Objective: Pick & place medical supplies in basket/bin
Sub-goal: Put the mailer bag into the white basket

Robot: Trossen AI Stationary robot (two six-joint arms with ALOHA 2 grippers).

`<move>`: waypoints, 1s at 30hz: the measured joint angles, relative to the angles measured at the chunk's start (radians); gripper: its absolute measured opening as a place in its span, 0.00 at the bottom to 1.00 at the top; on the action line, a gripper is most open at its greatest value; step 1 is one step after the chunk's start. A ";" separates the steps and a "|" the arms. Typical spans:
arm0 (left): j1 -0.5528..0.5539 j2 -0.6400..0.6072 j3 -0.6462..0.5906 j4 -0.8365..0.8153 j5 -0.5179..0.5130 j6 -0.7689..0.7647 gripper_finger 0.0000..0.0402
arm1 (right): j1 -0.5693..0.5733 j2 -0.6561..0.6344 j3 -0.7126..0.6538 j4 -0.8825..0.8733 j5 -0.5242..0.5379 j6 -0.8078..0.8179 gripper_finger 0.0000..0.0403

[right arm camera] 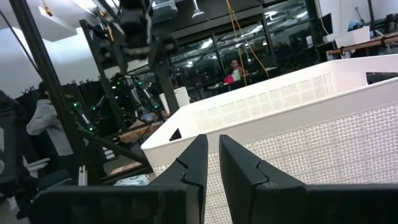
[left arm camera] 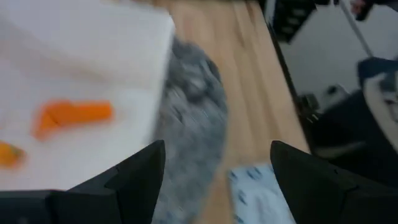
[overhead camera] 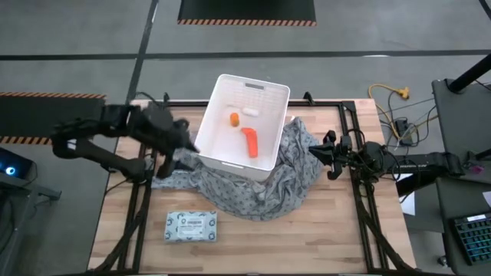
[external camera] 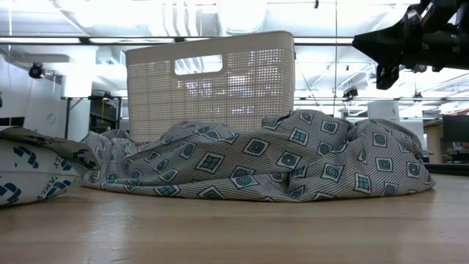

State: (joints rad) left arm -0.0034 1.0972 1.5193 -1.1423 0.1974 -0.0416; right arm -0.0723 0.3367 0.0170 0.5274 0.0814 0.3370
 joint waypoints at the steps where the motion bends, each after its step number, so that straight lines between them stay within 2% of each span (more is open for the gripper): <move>1: -0.022 -0.017 -0.036 0.000 0.003 -0.043 0.68 | 0.000 0.000 0.000 0.000 0.000 0.000 0.08; 7: -0.163 -0.080 -0.214 0.001 0.022 -0.243 0.68 | 0.000 0.000 0.000 -0.001 0.006 0.000 0.08; 13: -0.273 -0.081 -0.387 0.019 0.032 -0.319 0.68 | 0.000 0.000 0.000 -0.005 0.028 0.000 0.08; 18: -0.286 -0.052 -0.538 0.101 0.070 -0.337 0.68 | 0.000 0.000 0.000 -0.020 0.029 0.004 0.08; 26: -0.290 -0.037 -0.755 0.227 0.282 -0.450 0.68 | 0.000 0.000 0.000 -0.053 0.030 0.004 0.08; 30: -0.291 -0.038 -0.837 0.316 0.301 -0.469 0.68 | 0.000 0.000 0.000 -0.054 0.031 0.004 0.08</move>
State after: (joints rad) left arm -0.2939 1.0595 0.6820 -0.8267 0.4981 -0.5110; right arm -0.0724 0.3367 0.0170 0.4732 0.1123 0.3408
